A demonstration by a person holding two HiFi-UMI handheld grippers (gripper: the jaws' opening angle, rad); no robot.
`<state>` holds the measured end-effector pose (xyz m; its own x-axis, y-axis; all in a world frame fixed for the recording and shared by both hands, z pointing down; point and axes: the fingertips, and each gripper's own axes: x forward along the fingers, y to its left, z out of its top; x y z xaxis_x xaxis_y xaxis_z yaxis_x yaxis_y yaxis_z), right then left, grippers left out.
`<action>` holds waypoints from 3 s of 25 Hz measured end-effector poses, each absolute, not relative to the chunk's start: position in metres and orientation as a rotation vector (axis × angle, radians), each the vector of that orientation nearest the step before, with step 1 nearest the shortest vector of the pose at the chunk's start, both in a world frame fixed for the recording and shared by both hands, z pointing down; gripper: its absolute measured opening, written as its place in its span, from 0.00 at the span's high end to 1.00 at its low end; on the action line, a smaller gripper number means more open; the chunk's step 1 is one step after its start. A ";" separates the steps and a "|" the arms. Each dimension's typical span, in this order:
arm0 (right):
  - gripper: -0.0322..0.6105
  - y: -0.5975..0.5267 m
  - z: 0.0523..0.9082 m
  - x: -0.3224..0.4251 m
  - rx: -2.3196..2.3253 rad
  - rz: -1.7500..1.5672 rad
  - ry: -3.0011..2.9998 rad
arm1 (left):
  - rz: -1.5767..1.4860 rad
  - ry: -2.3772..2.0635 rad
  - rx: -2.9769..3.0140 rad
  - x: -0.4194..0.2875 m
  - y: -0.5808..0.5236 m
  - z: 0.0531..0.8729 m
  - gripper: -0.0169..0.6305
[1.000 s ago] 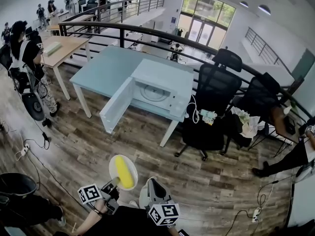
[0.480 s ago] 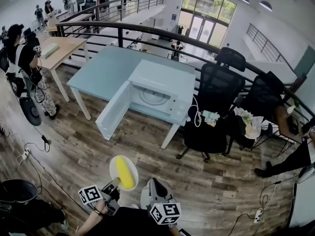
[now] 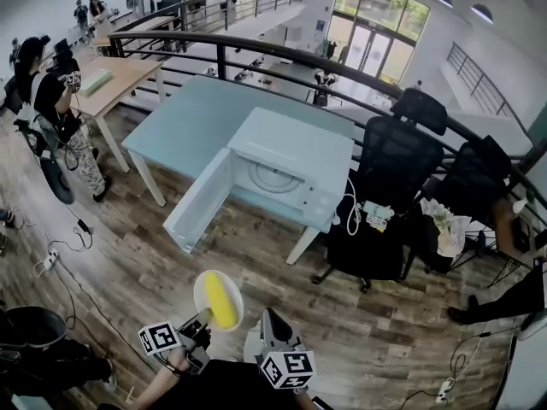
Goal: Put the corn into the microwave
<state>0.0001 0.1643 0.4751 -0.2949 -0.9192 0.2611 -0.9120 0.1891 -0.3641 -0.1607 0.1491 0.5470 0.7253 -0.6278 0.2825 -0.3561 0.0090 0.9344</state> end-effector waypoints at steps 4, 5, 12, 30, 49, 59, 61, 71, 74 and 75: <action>0.94 0.141 0.473 0.012 -1.816 -0.721 2.439 | -0.274 -0.832 1.572 -0.147 0.131 0.544 0.92; 0.94 0.135 0.473 0.015 -1.809 -0.724 2.441 | -0.274 -0.840 1.567 -0.145 0.126 0.544 0.92; 0.94 0.100 0.473 0.054 -1.819 -0.713 2.413 | -0.281 -0.871 1.548 -0.118 0.094 0.546 0.92; 0.94 0.055 0.475 0.125 -1.867 -0.659 2.377 | -0.266 -0.871 1.581 -0.050 0.025 0.544 0.92; 0.94 0.010 0.466 0.133 -1.918 -0.497 2.512 | -0.290 -0.854 1.570 -0.027 -0.040 0.554 0.92; 0.94 -0.037 0.485 0.149 -2.007 -0.592 2.475 | -0.308 -0.809 1.543 -0.011 -0.091 0.581 0.92; 0.94 -0.047 0.487 0.145 -2.005 -0.594 2.493 | -0.309 -0.803 1.528 -0.009 -0.099 0.588 0.92; 0.94 -0.082 0.504 0.116 -1.919 -0.655 2.591 | -0.289 -0.816 1.501 -0.004 -0.135 0.616 0.92; 0.94 -0.087 0.511 0.112 -1.911 -0.687 2.610 | -0.288 -0.829 1.514 -0.003 -0.150 0.623 0.92; 0.94 -0.089 0.514 0.111 -1.911 -0.700 2.614 | -0.288 -0.834 1.520 -0.002 -0.156 0.625 0.92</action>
